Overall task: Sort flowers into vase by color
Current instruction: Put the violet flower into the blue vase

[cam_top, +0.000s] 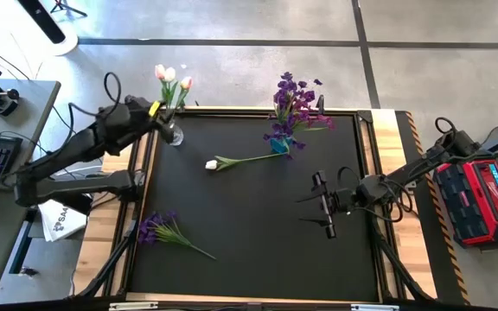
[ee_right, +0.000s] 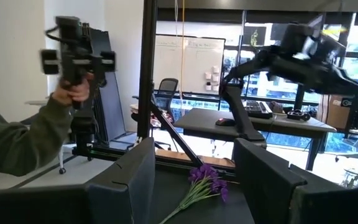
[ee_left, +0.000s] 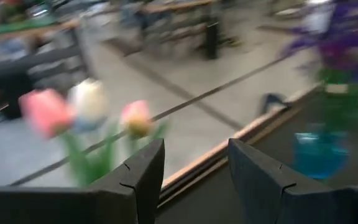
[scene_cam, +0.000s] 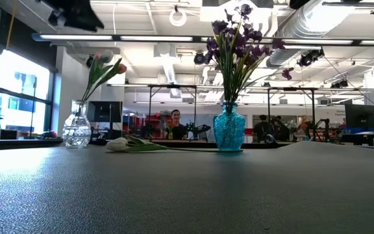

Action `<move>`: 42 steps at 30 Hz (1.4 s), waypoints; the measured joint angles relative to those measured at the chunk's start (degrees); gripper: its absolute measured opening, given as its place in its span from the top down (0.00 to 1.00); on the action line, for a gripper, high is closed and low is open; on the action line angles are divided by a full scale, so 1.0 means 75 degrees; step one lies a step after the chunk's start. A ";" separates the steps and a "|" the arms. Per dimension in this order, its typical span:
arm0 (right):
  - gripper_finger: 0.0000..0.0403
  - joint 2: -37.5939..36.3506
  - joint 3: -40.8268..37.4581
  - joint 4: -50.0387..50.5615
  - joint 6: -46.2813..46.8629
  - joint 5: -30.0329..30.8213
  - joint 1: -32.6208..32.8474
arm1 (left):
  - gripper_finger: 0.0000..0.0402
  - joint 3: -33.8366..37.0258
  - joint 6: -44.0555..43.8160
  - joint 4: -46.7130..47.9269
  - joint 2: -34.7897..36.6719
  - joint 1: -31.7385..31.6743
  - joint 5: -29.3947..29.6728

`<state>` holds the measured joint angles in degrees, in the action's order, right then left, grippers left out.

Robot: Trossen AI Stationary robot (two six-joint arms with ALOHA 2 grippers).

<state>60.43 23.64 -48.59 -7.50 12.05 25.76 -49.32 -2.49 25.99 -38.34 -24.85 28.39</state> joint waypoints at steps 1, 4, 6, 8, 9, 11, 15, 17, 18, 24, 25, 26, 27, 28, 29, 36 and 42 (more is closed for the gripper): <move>0.52 0.0005 0.0000 0.0018 0.0005 0.0000 0.0000 | 0.59 0.0000 0.0066 -0.0088 0.0053 0.0346 -0.0015; 0.52 0.0114 0.0000 0.0051 -0.0001 0.0003 -0.0003 | 0.59 0.0000 0.0385 -0.0451 0.0101 0.1471 -0.0050; 0.52 0.0209 0.0000 0.0043 -0.0001 0.0061 -0.0003 | 0.59 0.0000 0.0588 -0.0651 0.0052 0.2270 -0.0049; 0.52 0.0318 0.0000 0.0043 0.0021 0.0219 -0.0003 | 0.59 0.0000 0.0877 -0.0903 -0.0065 0.3079 -0.0060; 0.52 0.0397 0.0000 0.0044 0.0078 0.0253 -0.0003 | 0.59 0.0000 0.1078 -0.1038 -0.0158 0.3493 -0.0059; 0.52 0.0529 0.0000 0.0046 0.0165 0.0288 -0.0003 | 0.59 0.0000 0.1553 -0.1394 -0.0388 0.4331 -0.0054; 0.52 0.0779 0.0000 -0.0054 0.0201 0.0341 -0.0003 | 0.59 0.0000 0.2419 -0.1929 -0.1046 0.5726 0.0070; 0.52 0.0860 0.0000 -0.0140 0.0201 0.0341 -0.0003 | 0.59 0.0000 0.2480 -0.1997 -0.1402 0.6275 0.0402; 0.52 0.0893 0.0000 -0.0158 0.0201 0.0341 -0.0003 | 0.59 0.0000 0.2405 -0.1985 -0.1594 0.6502 0.0638; 0.52 0.1001 0.0000 -0.0235 0.0154 0.0342 -0.0003 | 0.59 -0.0442 0.1916 -0.0962 -0.2579 0.7600 0.2103; 0.52 0.1001 0.0000 -0.0243 0.0154 0.0342 -0.0003 | 0.59 -0.0671 0.1486 -0.0479 -0.2702 0.7705 0.2130; 0.52 0.1001 0.0000 -0.0248 0.0144 0.0344 -0.0003 | 0.59 -0.0889 0.0886 0.0024 -0.2823 0.7783 0.2087; 0.52 0.1001 0.0000 -0.0248 0.0133 0.0344 -0.0003 | 0.59 -0.1080 0.0236 0.0512 -0.2934 0.7838 0.1929; 0.52 0.1001 0.0000 -0.0246 0.0133 0.0344 -0.0003 | 0.59 -0.1225 -0.0460 0.0951 -0.3064 0.7863 0.1704; 0.52 0.1001 0.0000 -0.0248 0.0133 0.0344 -0.0003 | 0.59 -0.1303 -0.1139 0.1271 -0.3182 0.7875 0.1461; 0.52 0.1001 0.0000 -0.0253 0.0080 0.0344 -0.0003 | 0.59 -0.1271 -0.4592 0.3164 -0.4288 0.7954 -0.0525; 0.52 0.1001 0.0000 -0.0250 -0.0065 0.0344 -0.0003 | 0.59 -0.1265 -0.5274 0.3538 -0.5629 0.7847 -0.1358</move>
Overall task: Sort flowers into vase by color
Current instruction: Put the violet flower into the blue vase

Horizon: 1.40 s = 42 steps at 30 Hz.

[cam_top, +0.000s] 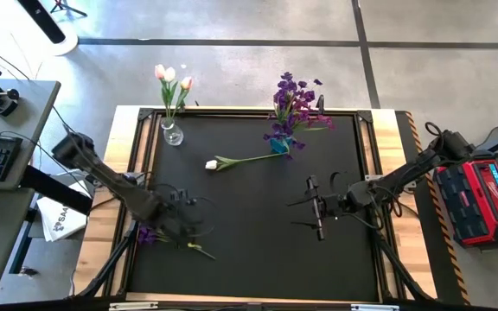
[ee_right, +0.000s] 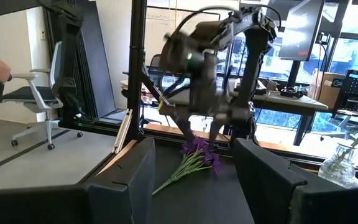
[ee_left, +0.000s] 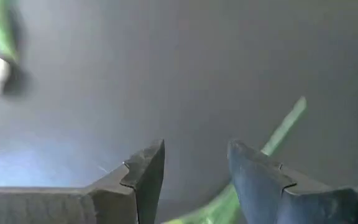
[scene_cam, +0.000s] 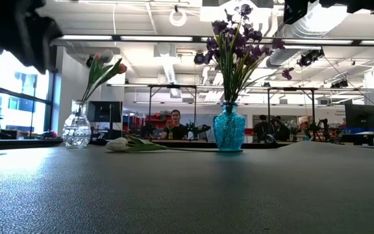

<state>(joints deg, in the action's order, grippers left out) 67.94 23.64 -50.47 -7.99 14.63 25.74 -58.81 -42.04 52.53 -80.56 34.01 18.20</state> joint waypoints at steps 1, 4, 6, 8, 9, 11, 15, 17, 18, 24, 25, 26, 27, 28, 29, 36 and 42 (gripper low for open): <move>0.52 0.0000 0.0000 0.0000 0.0000 0.0000 0.0000 | 0.59 0.0000 0.0050 -0.0011 -0.0184 -0.0039 -0.0350; 0.52 0.0000 0.0000 -0.0001 -0.0168 0.0000 0.0000 | 0.59 0.0000 0.0109 -0.0011 -0.0643 -0.0196 -0.1536; 0.52 0.0000 0.0000 -0.0001 -0.0322 0.0000 0.0000 | 0.59 0.0000 0.0265 -0.0011 -0.0855 -0.0355 -0.2325; 0.52 0.0000 0.0000 -0.0042 -0.0431 -0.0003 -0.0028 | 0.59 0.0000 0.0475 -0.0008 -0.1013 -0.0538 -0.2888; 0.52 -0.0002 0.0000 -0.0072 -0.0473 -0.0001 -0.0035 | 0.59 0.0000 0.0569 -0.0010 -0.1074 -0.0634 -0.3071; 0.52 -0.0003 0.0000 -0.0100 -0.0600 -0.0002 -0.0061 | 0.59 0.0000 0.0775 0.0022 -0.1173 -0.0790 -0.3243; 0.52 -0.0003 0.0000 -0.0094 -0.0946 -0.0003 -0.0143 | 0.59 0.0000 0.1066 0.0458 -0.1350 -0.0893 -0.3257; 0.52 -0.0003 0.0000 -0.0083 -0.1053 -0.0041 -0.0210 | 0.59 0.0003 0.1095 0.0551 -0.1425 -0.0878 -0.3617; 0.52 -0.0003 0.0000 -0.0068 -0.1082 -0.0128 -0.0257 | 0.59 0.0006 0.1035 0.0537 -0.1440 -0.0853 -0.3817; 0.52 -0.0005 0.0000 0.0016 -0.1088 -0.0685 -0.0507 | 0.59 0.0003 0.1102 -0.0180 -0.1466 -0.0336 -0.4353; 0.52 -0.0006 0.0000 0.0009 -0.1095 -0.0797 -0.0543 | 0.59 0.0003 0.1449 -0.0239 -0.1479 -0.0179 -0.4168; 0.52 -0.0006 0.0000 0.0010 -0.1138 -0.0910 -0.0580 | 0.59 -0.0003 0.1802 -0.0261 -0.1544 -0.0035 -0.3897; 0.52 -0.0006 0.0000 0.0018 -0.1147 -0.0994 -0.0602 | 0.59 -0.0006 0.2108 -0.0263 -0.1617 0.0103 -0.3557; 0.52 -0.0006 0.0000 0.0029 -0.1154 -0.1051 -0.0627 | 0.59 -0.0004 0.2356 -0.0237 -0.1716 0.0240 -0.3230; 0.52 -0.0006 0.0000 0.0030 -0.1161 -0.1116 -0.0647 | 0.59 -0.0001 0.2496 -0.0194 -0.1808 0.0342 -0.3000; 0.52 -0.0006 0.0000 0.0066 -0.1141 -0.1209 -0.0694 | 0.59 -0.0002 0.2653 -0.0141 -0.2637 0.0474 -0.3032; 0.52 -0.0006 0.0000 0.0064 -0.0782 -0.1212 -0.0689 | 0.59 -0.0043 0.2950 0.0337 -0.3017 0.0427 -0.2850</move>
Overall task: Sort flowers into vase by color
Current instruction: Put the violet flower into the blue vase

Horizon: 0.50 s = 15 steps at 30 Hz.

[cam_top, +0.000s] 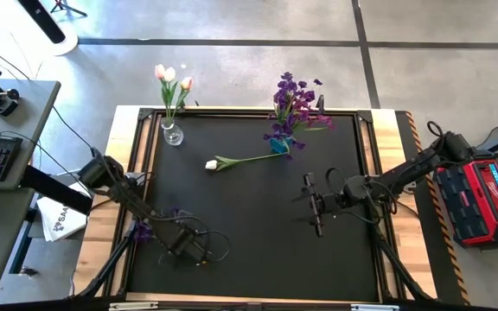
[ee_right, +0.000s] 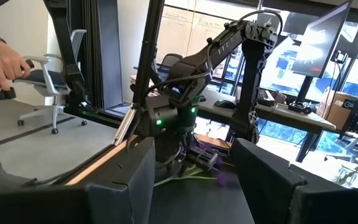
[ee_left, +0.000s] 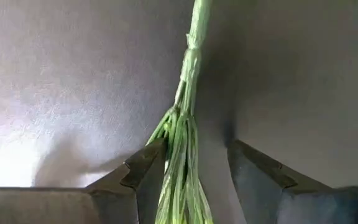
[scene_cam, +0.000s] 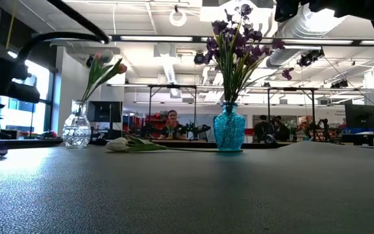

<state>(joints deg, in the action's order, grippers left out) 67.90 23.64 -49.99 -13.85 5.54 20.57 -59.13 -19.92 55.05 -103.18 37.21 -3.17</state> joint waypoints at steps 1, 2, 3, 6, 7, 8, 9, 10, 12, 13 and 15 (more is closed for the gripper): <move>0.52 0.0000 0.0000 0.0002 0.0039 0.0000 0.0007 | 0.60 -0.0039 0.0002 0.0034 -0.0002 -0.0018 0.0055; 0.52 0.0000 0.0000 0.0002 0.0058 0.0000 0.0007 | 0.61 -0.0096 0.0003 0.0046 0.0001 -0.0041 0.0132; 0.52 0.0000 0.0000 0.0001 0.0065 0.0000 0.0007 | 0.63 -0.0186 0.0043 0.0030 0.0004 -0.0065 0.0304; 0.52 0.0000 0.0000 -0.0048 0.0153 0.0001 0.0007 | 0.71 -0.0491 0.0481 -0.0145 0.0015 -0.0188 0.0639; 0.52 0.0000 0.0000 -0.0062 0.0193 0.0002 0.0007 | 0.74 -0.0542 0.0694 -0.0157 0.0016 -0.0236 0.0702; 0.52 0.0000 0.0000 -0.0061 0.0240 0.0000 0.0007 | 0.78 -0.0555 0.0920 -0.0183 0.0016 -0.0311 0.0717; 0.52 0.0000 0.0000 -0.0057 0.0276 0.0003 0.0007 | 0.81 -0.0557 0.1167 -0.0199 0.0016 -0.0390 0.0722; 0.52 0.0000 0.0000 -0.0055 0.0319 0.0002 0.0008 | 0.85 -0.0557 0.1420 -0.0235 0.0016 -0.0480 0.0730; 0.52 0.0000 0.0000 -0.0058 0.0386 0.0003 0.0010 | 0.94 -0.0557 0.1883 -0.0286 0.0016 -0.0703 0.0885; 0.52 0.0000 0.0000 -0.0057 0.0388 0.0003 0.0010 | 0.97 -0.0557 0.2097 -0.0310 0.0016 -0.0838 0.1014; 0.52 0.0000 0.0000 -0.0057 0.0408 0.0003 0.0013 | 0.98 -0.0557 0.2467 -0.0480 0.0016 -0.1097 0.1337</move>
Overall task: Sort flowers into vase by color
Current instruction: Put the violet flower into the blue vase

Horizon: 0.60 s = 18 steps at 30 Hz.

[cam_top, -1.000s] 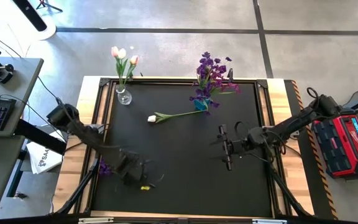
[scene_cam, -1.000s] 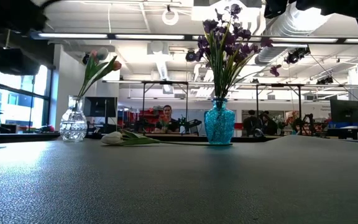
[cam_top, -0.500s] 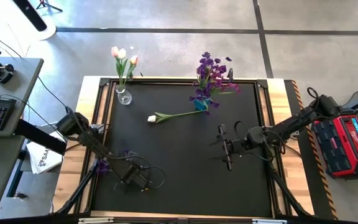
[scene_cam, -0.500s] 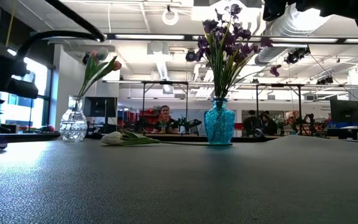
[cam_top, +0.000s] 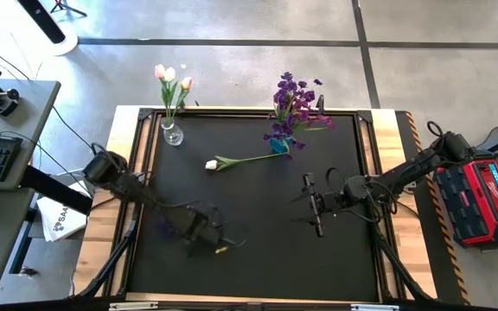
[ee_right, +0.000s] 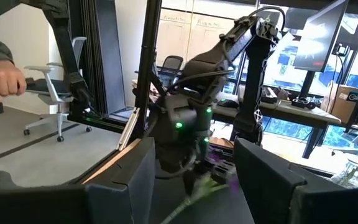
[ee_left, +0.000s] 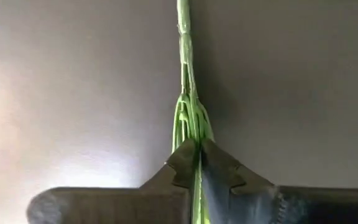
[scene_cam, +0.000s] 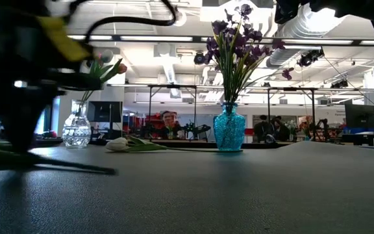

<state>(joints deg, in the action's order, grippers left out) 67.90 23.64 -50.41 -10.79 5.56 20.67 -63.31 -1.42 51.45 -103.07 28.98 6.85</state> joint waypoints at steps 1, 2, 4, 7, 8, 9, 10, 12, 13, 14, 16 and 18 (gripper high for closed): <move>0.52 0.0000 0.0000 0.0000 0.0043 0.0003 -0.0001 | 0.98 0.0000 0.0220 -0.0149 0.0000 -0.0125 0.0147; 0.52 0.0000 0.0000 0.0001 0.0063 0.0000 0.0000 | 0.98 0.0000 0.0498 -0.0317 0.0000 -0.0252 0.0267; 0.52 0.0000 0.0000 0.0005 0.0068 0.0000 0.0000 | 0.99 -0.0016 0.1175 -0.0803 0.0000 -0.0485 0.0462; 0.52 0.0000 0.0000 0.0006 0.0244 0.0005 0.0000 | 0.99 -0.0129 0.2469 -0.1709 0.0006 -0.0849 0.0920; 0.52 0.0000 0.0000 0.0003 0.0288 0.0003 0.0000 | 0.99 -0.0175 0.2957 -0.2061 0.0006 -0.0972 0.1116; 0.52 0.0000 0.0000 0.0003 0.0373 0.0003 0.0000 | 1.00 -0.0229 0.3462 -0.2400 0.0006 -0.1104 0.1249; 0.52 0.0000 0.0000 0.0005 0.0461 0.0003 0.0000 | 1.00 -0.0285 0.3939 -0.2742 0.0006 -0.1227 0.1305; 0.52 0.0000 0.0000 0.0047 0.0699 0.0003 0.0000 | 1.00 -0.0329 0.4828 -0.3498 0.0018 -0.1454 0.1331; 0.52 0.0000 0.0000 0.0084 0.0850 0.0003 0.0000 | 0.99 -0.0331 0.5222 -0.3831 0.0022 -0.1548 0.1333; 0.52 0.0000 0.0000 0.0144 0.1023 0.0003 0.0000 | 0.99 -0.0332 0.5580 -0.4099 0.0020 -0.1652 0.1328; 0.52 0.0000 0.0000 0.0287 0.1331 0.0028 0.0000 | 0.95 -0.0329 0.6106 -0.4489 0.0020 -0.1880 0.1246; 0.52 -0.0007 0.0000 0.0458 0.1493 0.0109 0.0000 | 0.90 -0.0329 0.6368 -0.4838 0.0020 -0.2134 0.1072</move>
<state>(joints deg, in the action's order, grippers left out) 67.85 23.64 -46.98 0.41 6.38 20.67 -65.78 46.35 15.16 -102.91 12.97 14.90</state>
